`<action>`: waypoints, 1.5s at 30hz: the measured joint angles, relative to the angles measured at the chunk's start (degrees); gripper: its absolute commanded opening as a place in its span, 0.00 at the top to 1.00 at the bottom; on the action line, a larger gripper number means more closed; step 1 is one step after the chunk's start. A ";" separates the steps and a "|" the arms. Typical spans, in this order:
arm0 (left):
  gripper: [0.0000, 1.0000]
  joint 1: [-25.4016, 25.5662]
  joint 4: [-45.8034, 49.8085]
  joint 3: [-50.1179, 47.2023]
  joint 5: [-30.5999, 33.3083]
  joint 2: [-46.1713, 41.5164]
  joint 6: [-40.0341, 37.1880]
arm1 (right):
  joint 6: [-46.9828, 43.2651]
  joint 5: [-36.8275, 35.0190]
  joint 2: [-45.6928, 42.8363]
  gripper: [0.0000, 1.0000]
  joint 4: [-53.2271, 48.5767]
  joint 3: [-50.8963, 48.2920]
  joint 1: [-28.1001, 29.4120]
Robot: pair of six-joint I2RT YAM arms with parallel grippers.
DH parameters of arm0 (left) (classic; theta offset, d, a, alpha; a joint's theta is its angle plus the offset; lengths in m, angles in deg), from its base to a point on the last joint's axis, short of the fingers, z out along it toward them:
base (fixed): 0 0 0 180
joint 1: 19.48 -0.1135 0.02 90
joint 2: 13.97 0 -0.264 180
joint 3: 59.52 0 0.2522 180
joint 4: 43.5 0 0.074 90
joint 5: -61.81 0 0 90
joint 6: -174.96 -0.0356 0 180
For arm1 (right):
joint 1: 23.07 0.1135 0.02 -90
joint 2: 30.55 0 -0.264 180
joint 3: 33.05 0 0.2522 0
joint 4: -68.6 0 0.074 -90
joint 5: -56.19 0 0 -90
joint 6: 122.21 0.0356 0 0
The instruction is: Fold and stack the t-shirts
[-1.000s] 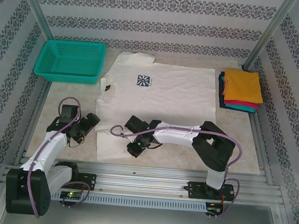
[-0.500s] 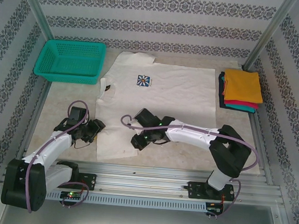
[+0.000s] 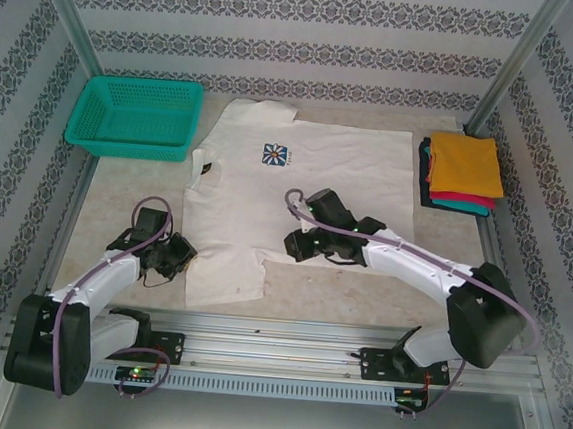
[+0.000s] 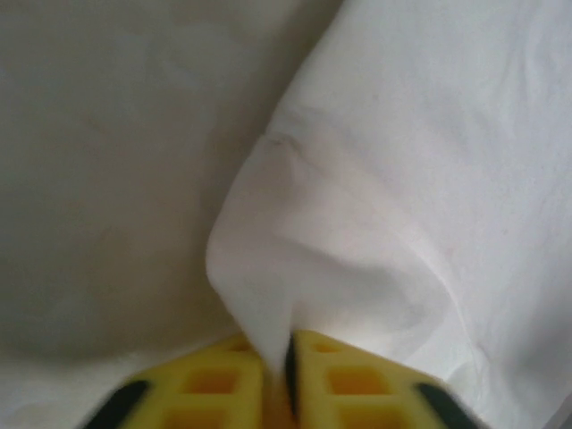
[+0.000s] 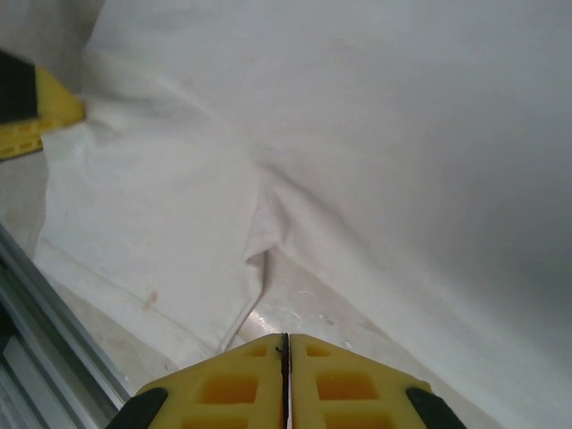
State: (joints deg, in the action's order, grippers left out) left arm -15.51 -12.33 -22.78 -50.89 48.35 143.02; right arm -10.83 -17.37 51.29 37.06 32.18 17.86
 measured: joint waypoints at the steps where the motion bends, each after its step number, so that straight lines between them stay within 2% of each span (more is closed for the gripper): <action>1: 1.00 0.09 -0.07 -0.02 0.00 -0.02 -0.04 | 0.96 -0.66 -1.31 0.82 0.24 -1.01 -0.92; 5: 1.00 0.15 -0.07 -0.07 0.11 -0.52 -0.33 | 7.28 -5.38 -9.25 0.59 0.50 -7.13 -8.00; 7: 1.00 0.15 -0.04 -0.07 0.42 -0.90 -0.35 | 10.71 -8.48 -13.42 0.52 -0.92 -10.08 -12.87; 13: 1.00 0.15 -0.07 -0.07 0.72 -1.22 -0.52 | 16.26 -15.17 -22.71 0.47 -10.10 -16.41 -29.44; 18: 1.00 0.15 -0.22 -0.07 0.92 -1.40 -0.83 | 18.03 -17.14 -25.99 0.53 -17.31 -18.56 -38.71; 27: 1.00 0.17 -1.57 -0.07 1.57 -1.46 -0.81 | 20.31 -16.87 -22.29 0.66 -19.02 -21.68 -45.53; 36: 1.00 0.15 -2.47 -0.07 1.79 -1.16 -0.81 | 19.28 -15.41 -14.88 0.62 -13.55 -21.68 -48.70; 45: 1.00 0.15 -2.89 -0.07 1.79 -0.92 -0.81 | 18.47 -14.47 -11.39 0.67 -11.13 -21.46 -49.92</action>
State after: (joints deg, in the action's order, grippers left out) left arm -15.36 -15.21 -22.84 -49.10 47.44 142.21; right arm 7.64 -31.84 39.90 25.93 10.71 -32.06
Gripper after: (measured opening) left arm 0.041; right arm 0.339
